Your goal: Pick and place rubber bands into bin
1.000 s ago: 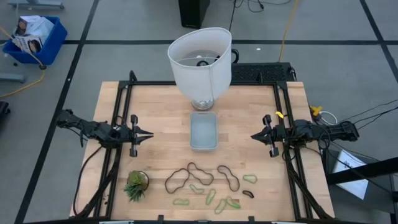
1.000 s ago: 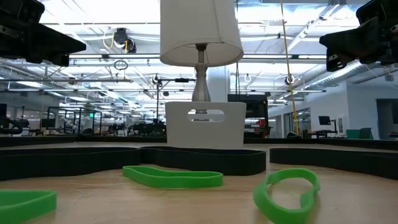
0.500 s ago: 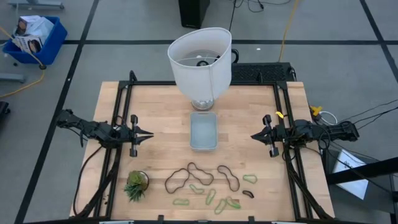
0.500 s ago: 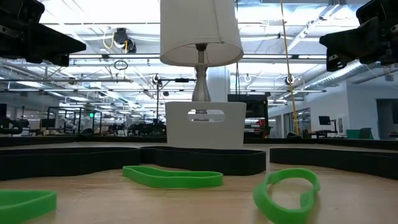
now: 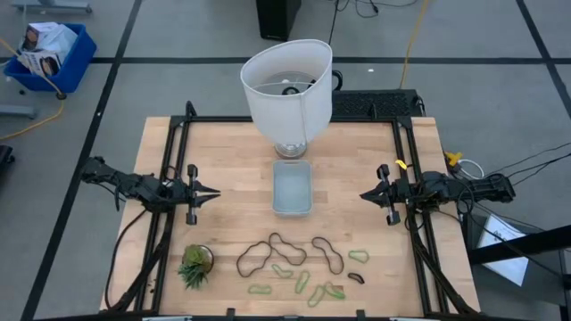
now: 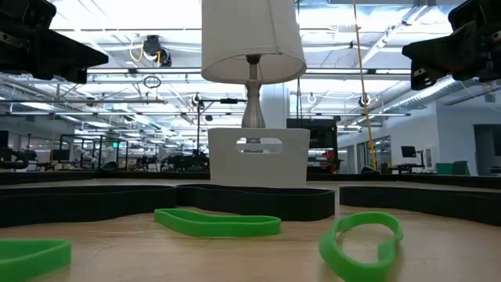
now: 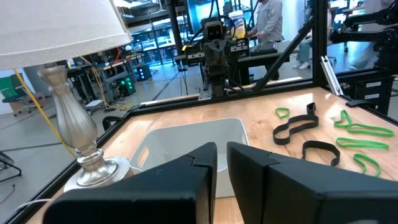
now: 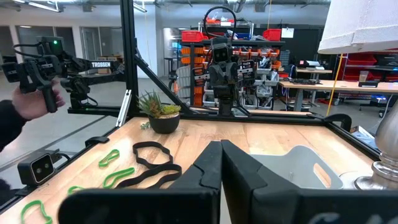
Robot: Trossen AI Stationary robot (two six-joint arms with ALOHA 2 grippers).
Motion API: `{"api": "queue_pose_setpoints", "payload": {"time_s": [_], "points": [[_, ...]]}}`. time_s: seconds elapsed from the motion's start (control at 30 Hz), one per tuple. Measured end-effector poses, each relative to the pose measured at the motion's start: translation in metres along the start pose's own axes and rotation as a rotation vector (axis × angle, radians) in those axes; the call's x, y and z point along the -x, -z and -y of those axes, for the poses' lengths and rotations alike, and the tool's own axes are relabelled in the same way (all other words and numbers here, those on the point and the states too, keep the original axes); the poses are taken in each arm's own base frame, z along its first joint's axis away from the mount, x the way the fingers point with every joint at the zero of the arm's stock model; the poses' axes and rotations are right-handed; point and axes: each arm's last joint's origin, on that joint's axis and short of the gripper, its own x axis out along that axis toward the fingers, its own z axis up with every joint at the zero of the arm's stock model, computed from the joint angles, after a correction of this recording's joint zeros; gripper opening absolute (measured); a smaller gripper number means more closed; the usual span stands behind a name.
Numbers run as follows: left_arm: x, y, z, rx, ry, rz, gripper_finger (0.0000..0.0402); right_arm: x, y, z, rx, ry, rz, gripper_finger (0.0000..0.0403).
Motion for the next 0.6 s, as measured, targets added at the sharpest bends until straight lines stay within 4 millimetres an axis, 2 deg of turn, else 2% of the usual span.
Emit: {"api": "queue_pose_setpoints", "payload": {"time_s": [0.27,0.6], "points": [[0.0,-0.0005,-0.0001,0.024,-0.001,0.005,0.0047,0.0,-0.0006,0.0,0.002,0.0,0.006,0.0],[0.0001,-0.0049,-0.0009,0.244,-0.003,0.05,0.0047,0.0,-0.0006,0.0,0.0,0.0,0.006,0.0]]}}
